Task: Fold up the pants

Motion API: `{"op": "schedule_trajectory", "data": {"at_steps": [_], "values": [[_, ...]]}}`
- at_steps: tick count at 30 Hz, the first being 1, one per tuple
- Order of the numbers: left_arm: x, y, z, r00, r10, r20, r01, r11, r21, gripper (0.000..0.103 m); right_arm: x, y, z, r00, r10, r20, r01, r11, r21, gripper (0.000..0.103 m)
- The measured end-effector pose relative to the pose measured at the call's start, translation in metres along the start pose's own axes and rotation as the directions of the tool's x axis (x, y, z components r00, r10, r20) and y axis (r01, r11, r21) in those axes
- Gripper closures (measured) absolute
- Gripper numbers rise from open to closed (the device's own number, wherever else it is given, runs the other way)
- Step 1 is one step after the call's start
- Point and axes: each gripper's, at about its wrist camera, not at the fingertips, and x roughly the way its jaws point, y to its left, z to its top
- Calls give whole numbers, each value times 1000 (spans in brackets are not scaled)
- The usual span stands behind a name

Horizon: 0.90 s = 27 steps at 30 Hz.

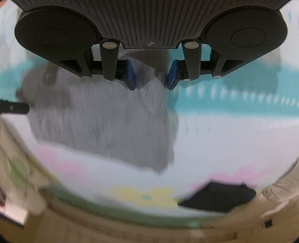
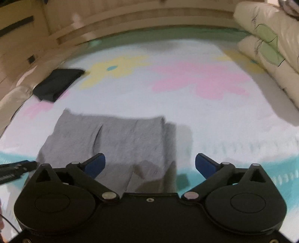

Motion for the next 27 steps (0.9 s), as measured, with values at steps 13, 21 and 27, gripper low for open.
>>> {"op": "schedule_trajectory", "data": {"at_steps": [13, 21, 27], "values": [[-82, -18, -16, 971, 82, 224, -93, 995, 39, 66, -38, 8, -27, 998, -66, -2, 66, 997, -27, 1], [-114, -49, -17, 968, 74, 239, -78, 997, 8, 66, -98, 48, -29, 985, -85, 148, 102, 988, -112, 1], [-130, -64, -30, 947, 156, 280, -157, 987, -18, 66, -114, 54, -39, 991, -117, 63, 122, 990, -76, 1]]}}
